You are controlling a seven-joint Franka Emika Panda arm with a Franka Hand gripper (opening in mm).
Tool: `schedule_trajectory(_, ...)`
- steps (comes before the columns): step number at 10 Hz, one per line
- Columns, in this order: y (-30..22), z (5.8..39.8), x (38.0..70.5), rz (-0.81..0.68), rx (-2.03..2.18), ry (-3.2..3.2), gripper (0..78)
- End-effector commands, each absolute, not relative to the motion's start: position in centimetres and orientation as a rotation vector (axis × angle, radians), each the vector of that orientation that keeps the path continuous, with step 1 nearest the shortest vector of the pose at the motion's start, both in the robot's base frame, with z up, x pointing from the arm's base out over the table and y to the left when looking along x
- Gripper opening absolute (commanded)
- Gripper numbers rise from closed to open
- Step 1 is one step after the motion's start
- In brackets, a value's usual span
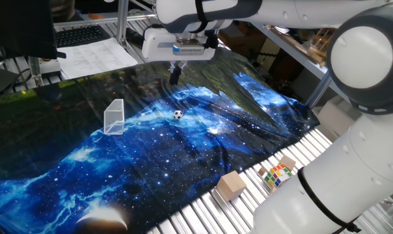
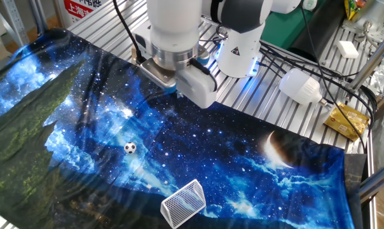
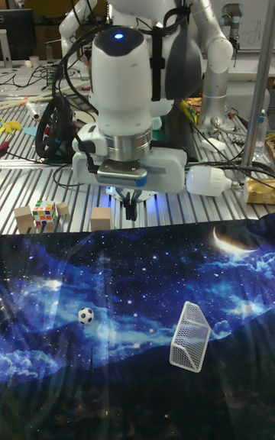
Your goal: Push the soccer ball into the goal
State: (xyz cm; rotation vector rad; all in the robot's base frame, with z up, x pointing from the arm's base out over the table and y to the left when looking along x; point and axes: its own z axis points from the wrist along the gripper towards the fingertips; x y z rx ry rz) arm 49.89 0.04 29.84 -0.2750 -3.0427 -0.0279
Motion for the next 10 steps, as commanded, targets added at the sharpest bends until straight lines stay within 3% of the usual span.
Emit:
schedule_trajectory(1, 0.0, 29.9, 49.9, -0.062, -0.439, -2.965, 0.0)
schedule_trajectory(10, -3.5, 28.7, 52.3, -0.063, -0.474, -2.964, 0.0)
